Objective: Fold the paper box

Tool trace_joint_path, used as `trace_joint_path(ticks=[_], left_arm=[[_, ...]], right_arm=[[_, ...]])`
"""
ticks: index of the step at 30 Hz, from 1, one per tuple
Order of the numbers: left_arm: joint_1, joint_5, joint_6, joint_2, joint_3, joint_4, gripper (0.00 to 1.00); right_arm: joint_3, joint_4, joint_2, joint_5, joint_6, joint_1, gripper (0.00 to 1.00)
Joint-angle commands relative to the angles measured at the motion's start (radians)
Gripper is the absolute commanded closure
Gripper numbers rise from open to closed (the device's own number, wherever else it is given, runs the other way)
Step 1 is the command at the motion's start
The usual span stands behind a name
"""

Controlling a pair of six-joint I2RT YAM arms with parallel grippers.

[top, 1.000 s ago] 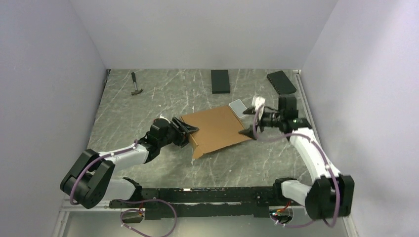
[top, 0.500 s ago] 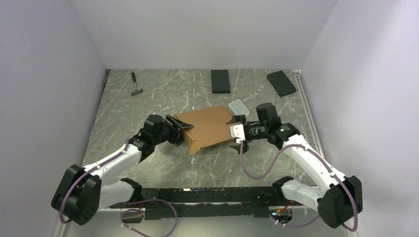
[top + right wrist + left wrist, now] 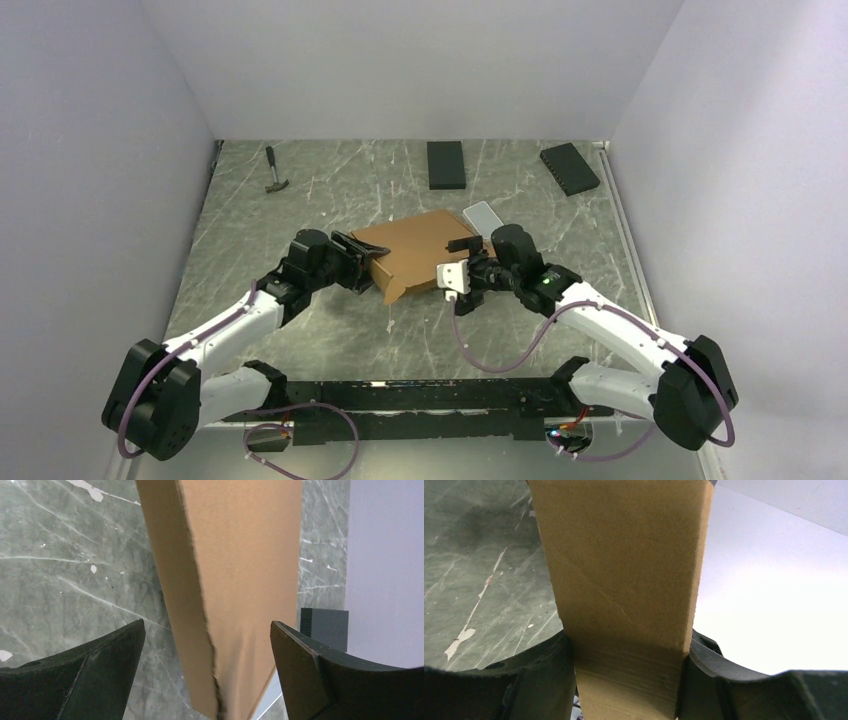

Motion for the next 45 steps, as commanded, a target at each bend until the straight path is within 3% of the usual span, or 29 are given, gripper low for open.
trace_joint_path(ticks=[1,14,23,26,30,39,45], left_arm=[[0.003,-0.011,-0.055,-0.045,0.073,0.075,0.55],[0.003,0.004,-0.081,-0.046,0.061,0.107,0.55],[0.003,0.016,-0.090,-0.038,0.054,0.126,0.52],[0.003,0.011,-0.087,-0.046,0.056,0.107,0.46],[0.003,0.015,-0.087,-0.053,0.054,0.108,0.37],[0.005,-0.021,-0.019,-0.124,0.073,0.015,0.02],[0.016,-0.065,0.085,-0.227,0.086,-0.079,0.01]], right_arm=[[-0.065,0.224,0.009,0.116,0.056,0.043,0.01],[-0.187,0.581,0.074,0.401,0.016,0.175,0.06],[-0.184,0.573,0.076,0.405,0.010,0.188,0.31],[-0.171,0.546,0.073,0.392,0.025,0.188,0.40],[-0.161,0.530,0.073,0.385,0.047,0.186,0.43],[-0.121,0.480,0.055,0.368,0.120,0.164,0.48],[-0.075,0.435,0.048,0.338,0.194,0.146,0.51]])
